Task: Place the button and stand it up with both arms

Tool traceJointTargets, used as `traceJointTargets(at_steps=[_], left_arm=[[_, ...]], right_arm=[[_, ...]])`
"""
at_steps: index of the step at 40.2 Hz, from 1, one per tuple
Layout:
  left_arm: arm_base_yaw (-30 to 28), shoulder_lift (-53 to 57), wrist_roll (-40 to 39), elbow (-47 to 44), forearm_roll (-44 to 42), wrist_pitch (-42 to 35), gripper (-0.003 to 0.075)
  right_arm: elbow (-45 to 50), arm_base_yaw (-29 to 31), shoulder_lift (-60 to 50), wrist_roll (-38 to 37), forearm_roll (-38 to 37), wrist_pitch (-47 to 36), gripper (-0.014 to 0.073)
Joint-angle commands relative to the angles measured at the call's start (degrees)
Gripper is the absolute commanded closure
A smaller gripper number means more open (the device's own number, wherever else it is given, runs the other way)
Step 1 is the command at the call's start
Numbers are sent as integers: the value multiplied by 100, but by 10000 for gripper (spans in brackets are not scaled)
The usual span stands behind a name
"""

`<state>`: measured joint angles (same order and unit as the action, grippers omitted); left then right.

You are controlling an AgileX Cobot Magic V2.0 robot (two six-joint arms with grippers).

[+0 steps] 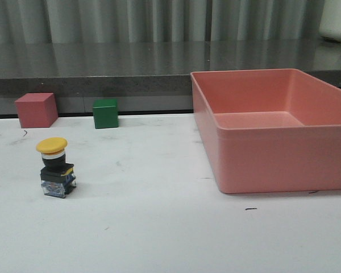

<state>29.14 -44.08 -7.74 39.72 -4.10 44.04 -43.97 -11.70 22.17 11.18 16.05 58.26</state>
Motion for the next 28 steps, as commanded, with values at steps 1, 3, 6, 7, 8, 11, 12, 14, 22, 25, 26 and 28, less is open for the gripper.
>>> traceJointTargets(at_steps=[1, 3, 6, 7, 8, 11, 12, 14, 22, 25, 26, 28], left_arm=[[28, 25, -73, 213, -14, -305, 512], [28, 25, -73, 213, -14, -305, 557], [28, 25, -73, 213, -14, -305, 618], [28, 25, -73, 213, -14, -305, 633], [28, 25, -73, 213, -14, -315, 647], [28, 25, -73, 213, -14, -316, 692], [28, 25, -73, 213, -14, -316, 706], [28, 25, -73, 213, -14, -316, 730], [28, 25, -73, 213, -14, -316, 741], [28, 25, -73, 213, -14, -316, 741], [28, 25, -73, 213, -14, -316, 740], [72, 28, -73, 213, -14, -316, 741]], right_arm=[[-126, 32, 58, 5, 86, -438, 340], [-126, 32, 58, 5, 86, -438, 452], [-126, 32, 58, 5, 86, -438, 578], [-126, 32, 58, 5, 86, -438, 610], [-126, 32, 58, 5, 86, -438, 648], [-126, 32, 58, 5, 86, -438, 658], [-126, 32, 58, 5, 86, -438, 663], [-126, 32, 58, 5, 86, -438, 662], [-126, 32, 58, 5, 86, -438, 662], [-126, 32, 58, 5, 86, -438, 662], [-126, 32, 58, 5, 86, -438, 662], [-126, 32, 58, 5, 86, -438, 662]])
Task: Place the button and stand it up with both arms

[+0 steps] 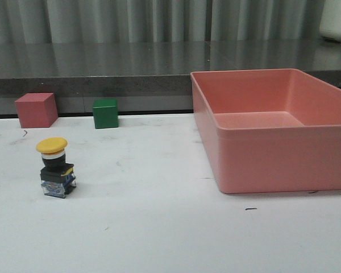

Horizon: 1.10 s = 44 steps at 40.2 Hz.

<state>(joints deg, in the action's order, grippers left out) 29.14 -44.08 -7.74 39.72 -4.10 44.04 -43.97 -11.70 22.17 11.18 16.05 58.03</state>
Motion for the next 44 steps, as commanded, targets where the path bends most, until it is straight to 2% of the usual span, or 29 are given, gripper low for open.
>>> traceJointTargets(at_steps=[1, 9, 14, 20, 28, 39, 44], left_arm=[[71, 39, -73, 213, -14, -316, 740], [-255, 595, -73, -113, -91, -636, 741], [-879, 1447, -73, -773, -319, -1547, 741], [-1745, 2580, -73, -1863, -308, -3003, 741], [-2559, 3746, -73, -3110, -280, -3949, 740], [-2712, 4469, -73, -4013, -145, -4404, 740], [-2712, 4579, -73, -4037, -94, -4446, 740]], right_arm=[[-126, 32, 58, 5, 86, -415, 662], [-126, 32, 58, 5, 86, -415, 662], [-126, 32, 58, 5, 86, -415, 662], [-126, 32, 58, 5, 86, -415, 662], [-126, 32, 58, 5, 86, -415, 662], [-126, 32, 58, 5, 86, -415, 662], [-126, 32, 58, 5, 86, -411, 663]])
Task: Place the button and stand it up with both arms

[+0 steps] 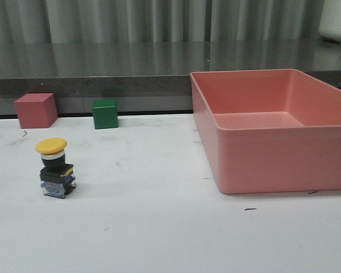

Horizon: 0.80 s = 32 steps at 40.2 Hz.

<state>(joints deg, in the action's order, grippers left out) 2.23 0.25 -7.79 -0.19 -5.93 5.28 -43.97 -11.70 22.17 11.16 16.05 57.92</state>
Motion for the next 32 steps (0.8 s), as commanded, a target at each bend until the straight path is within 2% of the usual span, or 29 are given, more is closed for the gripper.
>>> traceJointTargets(at_steps=[1, 19, 25, 32], left_arm=[[-22, 145, -68, -46, 88, -611, 741], [-22, 136, -68, -46, 134, -651, 740], [-22, 124, 210, -46, 280, -651, 740], [-22, 124, 723, -46, 918, -651, 741]], right_arm=[[-126, 32, 58, 7, 86, -401, 663], [-126, 32, 58, 7, 86, -404, 663], [-126, 32, 58, 7, 86, -404, 663], [-126, 32, 58, 7, 86, -404, 663]])
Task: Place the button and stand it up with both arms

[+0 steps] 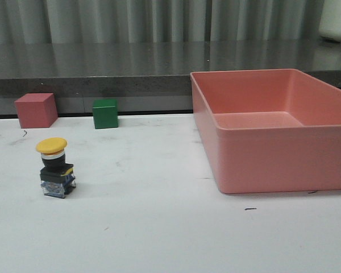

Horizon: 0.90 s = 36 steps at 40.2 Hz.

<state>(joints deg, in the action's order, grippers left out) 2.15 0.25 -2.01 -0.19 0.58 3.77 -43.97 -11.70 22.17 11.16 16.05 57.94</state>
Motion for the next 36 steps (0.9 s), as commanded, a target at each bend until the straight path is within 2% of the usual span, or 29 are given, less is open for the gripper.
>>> traceJointTargets(at_steps=[1, 32, 36], left_arm=[[-13, 124, 125, -46, 264, -500, 740], [-13, 124, 125, -46, 264, -500, 740], [-13, 124, 125, -46, 264, -500, 740]], right_arm=[[-126, 32, 58, 7, 86, -405, 663], [-119, 32, 52, 18, 76, -428, 663], [160, 178, -160, 43, -344, -854, 663]])
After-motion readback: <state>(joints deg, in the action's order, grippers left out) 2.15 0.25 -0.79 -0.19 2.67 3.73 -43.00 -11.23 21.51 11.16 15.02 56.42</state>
